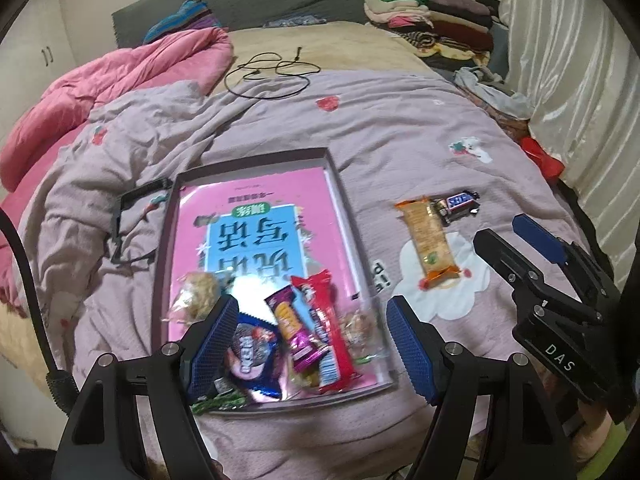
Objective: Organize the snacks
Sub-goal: 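Withdraw both open tools from the tray toward the wafer pack and Snickers, then grasp the wafer pack with the left tool while the right grasps the Snickers bar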
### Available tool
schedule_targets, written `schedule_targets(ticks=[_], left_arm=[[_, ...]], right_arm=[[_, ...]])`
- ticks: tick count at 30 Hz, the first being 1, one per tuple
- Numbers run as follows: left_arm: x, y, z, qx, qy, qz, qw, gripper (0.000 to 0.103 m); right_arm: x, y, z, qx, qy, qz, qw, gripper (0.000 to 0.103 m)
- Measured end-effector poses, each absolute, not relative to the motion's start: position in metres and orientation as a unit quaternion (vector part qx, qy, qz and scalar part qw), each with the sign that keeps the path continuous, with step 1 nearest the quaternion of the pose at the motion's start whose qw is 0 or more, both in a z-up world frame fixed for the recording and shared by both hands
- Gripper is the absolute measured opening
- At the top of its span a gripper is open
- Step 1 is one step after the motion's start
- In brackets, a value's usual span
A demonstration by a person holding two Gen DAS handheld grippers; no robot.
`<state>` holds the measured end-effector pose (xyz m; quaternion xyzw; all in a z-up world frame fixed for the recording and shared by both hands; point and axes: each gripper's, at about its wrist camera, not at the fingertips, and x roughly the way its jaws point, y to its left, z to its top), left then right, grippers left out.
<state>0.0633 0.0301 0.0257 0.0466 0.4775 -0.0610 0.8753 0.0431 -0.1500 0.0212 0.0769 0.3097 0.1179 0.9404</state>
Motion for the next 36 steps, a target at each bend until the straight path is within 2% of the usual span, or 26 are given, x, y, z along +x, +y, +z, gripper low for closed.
schedule_targets(ticks=[5, 12, 36], left_arm=[[0.068, 0.015, 0.025, 0.053, 0.478, -0.073, 0.874, 0.078], [0.075, -0.002, 0.019, 0.060, 0.480, -0.083, 0.871, 0.079], [0.118, -0.066, -0.036, 0.099, 0.514, -0.120, 0.844, 0.079]], right_arm=[[0.045, -0.163, 0.020, 0.087, 0.308, 0.106, 0.942, 0.066], [0.049, -0.180, 0.015, 0.104, 0.307, 0.090, 0.942, 0.073], [0.120, -0.226, -0.062, 0.212, 0.415, 0.092, 0.880, 0.074]])
